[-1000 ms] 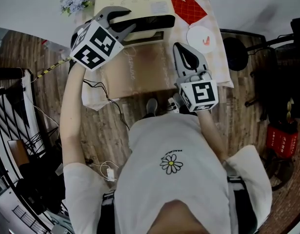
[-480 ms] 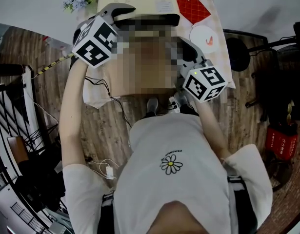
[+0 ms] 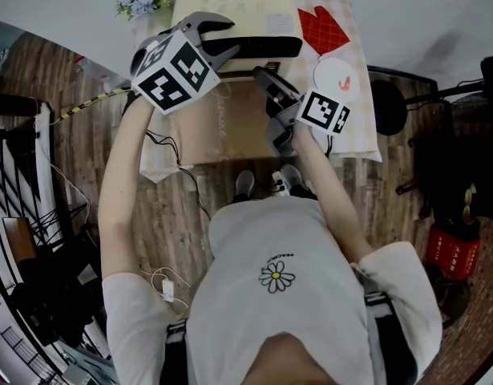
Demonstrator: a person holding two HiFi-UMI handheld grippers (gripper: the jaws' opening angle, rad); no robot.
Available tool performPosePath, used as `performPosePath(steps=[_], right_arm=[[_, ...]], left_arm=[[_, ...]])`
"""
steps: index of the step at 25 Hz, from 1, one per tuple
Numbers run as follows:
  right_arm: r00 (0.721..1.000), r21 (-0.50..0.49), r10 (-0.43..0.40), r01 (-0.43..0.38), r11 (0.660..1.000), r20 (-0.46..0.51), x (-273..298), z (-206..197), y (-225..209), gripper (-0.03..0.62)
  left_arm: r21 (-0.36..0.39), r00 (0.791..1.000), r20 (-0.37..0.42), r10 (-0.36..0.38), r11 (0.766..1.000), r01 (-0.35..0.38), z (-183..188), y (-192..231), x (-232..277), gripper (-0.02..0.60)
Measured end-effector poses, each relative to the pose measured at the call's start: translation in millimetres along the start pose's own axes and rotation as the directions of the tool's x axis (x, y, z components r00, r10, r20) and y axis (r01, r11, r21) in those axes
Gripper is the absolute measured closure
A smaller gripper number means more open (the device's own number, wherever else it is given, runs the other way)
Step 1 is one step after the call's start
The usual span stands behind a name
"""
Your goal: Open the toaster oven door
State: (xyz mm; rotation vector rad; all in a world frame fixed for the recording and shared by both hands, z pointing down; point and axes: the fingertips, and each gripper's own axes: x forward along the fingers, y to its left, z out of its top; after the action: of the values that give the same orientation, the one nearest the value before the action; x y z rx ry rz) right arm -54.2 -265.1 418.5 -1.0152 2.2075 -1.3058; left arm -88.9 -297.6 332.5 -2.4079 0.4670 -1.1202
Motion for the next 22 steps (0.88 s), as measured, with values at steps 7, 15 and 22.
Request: performPosePath(steps=[7,15,22], right_arm=[[0.999,0.135,0.010,-0.014,0.991,0.032,13,-8,-16,0.500],[0.999,0.193,-0.006,-0.002,0.981,0.040,14,-10,-33,0.487],[0.999,0.263,0.010,-0.021,0.965,0.044,31,-7,-38,0.482]], left_arm=[[-0.004,1.000,-0.004,-0.002,1.000,0.002,-1,0,1,0.429],[-0.009,1.000,-0.005,-0.004,1.000,0.004,-1,1,1,0.428],[-0.015,1.000,-0.005,-0.010,1.000,0.010,-1,1,1,0.428]])
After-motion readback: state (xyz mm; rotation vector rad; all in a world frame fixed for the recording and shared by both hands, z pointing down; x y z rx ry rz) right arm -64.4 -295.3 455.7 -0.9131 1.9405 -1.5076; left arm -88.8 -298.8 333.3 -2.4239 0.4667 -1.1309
